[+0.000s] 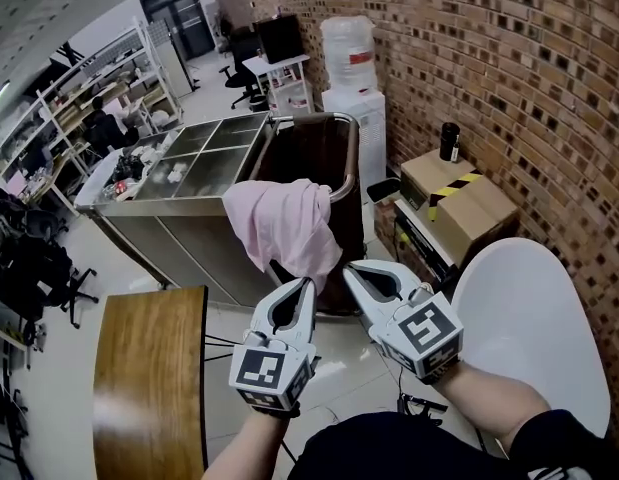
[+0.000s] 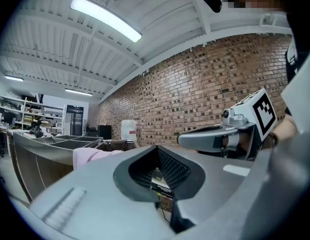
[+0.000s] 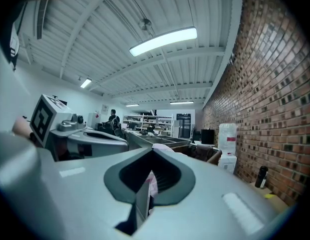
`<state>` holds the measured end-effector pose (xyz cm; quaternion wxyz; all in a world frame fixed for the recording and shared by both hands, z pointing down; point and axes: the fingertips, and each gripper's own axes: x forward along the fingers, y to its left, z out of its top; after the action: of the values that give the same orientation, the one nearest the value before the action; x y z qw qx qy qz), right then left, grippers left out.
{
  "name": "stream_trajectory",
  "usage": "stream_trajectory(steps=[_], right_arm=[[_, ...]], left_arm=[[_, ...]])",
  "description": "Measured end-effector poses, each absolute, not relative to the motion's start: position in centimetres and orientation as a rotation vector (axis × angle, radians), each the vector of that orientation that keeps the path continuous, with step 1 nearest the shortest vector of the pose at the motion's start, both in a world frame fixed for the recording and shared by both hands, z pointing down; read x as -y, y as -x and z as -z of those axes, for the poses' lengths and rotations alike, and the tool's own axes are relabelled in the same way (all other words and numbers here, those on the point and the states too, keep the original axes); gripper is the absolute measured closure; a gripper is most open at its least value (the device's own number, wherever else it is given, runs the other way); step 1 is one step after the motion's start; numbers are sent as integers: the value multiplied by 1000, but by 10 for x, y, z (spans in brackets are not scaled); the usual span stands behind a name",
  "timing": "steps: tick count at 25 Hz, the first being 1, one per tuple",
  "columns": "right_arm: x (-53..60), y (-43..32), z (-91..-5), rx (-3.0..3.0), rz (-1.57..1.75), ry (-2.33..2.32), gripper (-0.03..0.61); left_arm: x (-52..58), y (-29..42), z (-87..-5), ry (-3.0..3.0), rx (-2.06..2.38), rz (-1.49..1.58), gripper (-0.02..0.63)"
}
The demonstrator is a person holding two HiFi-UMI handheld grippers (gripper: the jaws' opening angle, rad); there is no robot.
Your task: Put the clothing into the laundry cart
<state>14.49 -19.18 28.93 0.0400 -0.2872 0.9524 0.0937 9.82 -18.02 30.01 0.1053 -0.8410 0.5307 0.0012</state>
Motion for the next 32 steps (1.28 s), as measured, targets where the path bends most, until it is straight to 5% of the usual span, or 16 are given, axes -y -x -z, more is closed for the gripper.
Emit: stream_trajectory(steps=[32], right_arm=[[186, -160, -300, -2959, -312, 852, 578]], left_arm=[[176, -126, -318, 2463, -1570, 13, 611]])
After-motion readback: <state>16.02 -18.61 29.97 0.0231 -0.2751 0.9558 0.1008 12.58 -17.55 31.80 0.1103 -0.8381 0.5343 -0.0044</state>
